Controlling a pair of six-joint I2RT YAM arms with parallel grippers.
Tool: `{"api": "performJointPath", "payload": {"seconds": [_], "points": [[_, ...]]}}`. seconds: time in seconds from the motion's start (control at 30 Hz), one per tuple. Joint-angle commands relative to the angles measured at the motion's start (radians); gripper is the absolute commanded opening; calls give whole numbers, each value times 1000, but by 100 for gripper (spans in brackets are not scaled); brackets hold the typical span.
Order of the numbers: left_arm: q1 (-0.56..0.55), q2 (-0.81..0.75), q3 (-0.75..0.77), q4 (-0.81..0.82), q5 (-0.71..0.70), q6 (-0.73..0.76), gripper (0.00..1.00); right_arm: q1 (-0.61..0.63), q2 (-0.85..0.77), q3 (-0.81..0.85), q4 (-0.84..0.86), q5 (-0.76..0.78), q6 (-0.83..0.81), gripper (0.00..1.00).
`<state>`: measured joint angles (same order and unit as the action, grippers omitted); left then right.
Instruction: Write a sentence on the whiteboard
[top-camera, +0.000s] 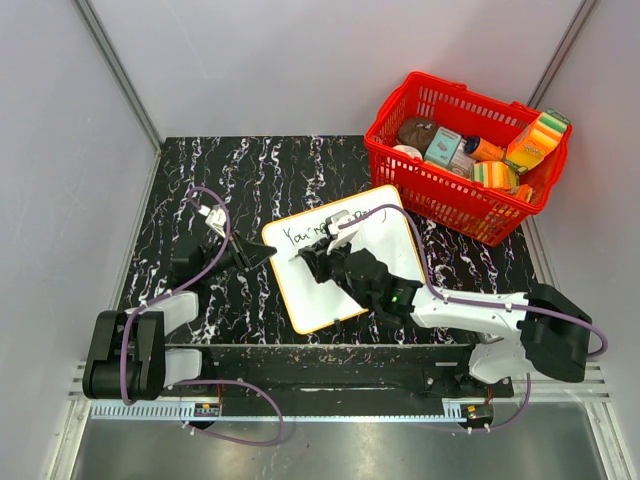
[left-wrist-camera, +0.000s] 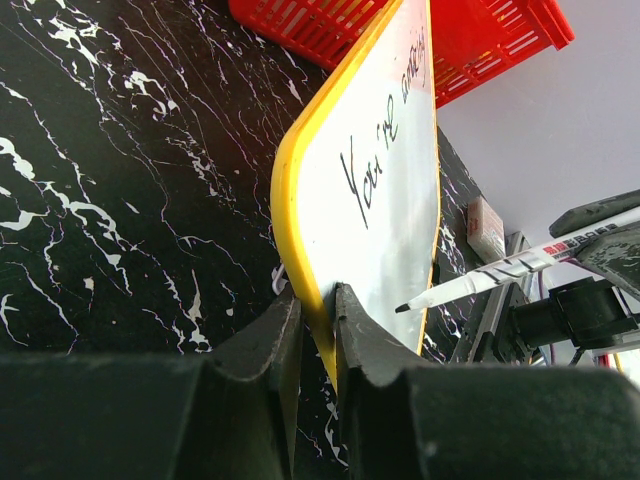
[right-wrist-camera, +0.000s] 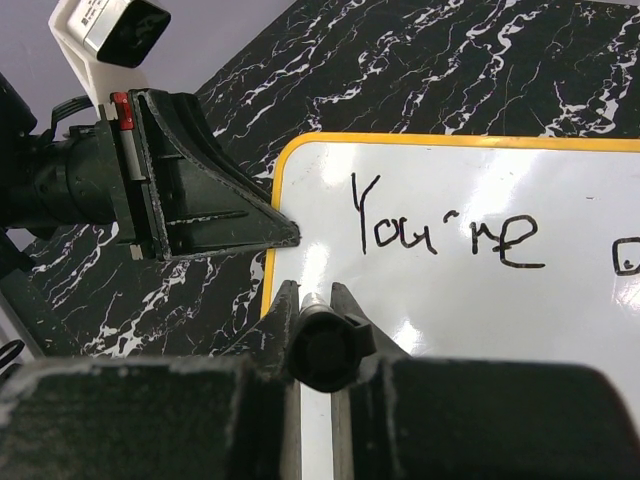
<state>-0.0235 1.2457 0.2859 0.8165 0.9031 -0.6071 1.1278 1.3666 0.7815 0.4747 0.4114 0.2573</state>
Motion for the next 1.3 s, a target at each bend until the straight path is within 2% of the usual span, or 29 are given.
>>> {"api": "performJointPath", "payload": {"seconds": [0.0, 0.43, 1.27], "points": [[-4, 17, -4, 19, -18, 73, 0, 12, 2, 35, 62, 43, -6, 0], [-4, 20, -1, 16, -17, 75, 0, 12, 37, 18, 51, 55, 16, 0], [-3, 23, 2, 16, -18, 75, 0, 12, 20, 9, -8, 194, 2, 0]]}}
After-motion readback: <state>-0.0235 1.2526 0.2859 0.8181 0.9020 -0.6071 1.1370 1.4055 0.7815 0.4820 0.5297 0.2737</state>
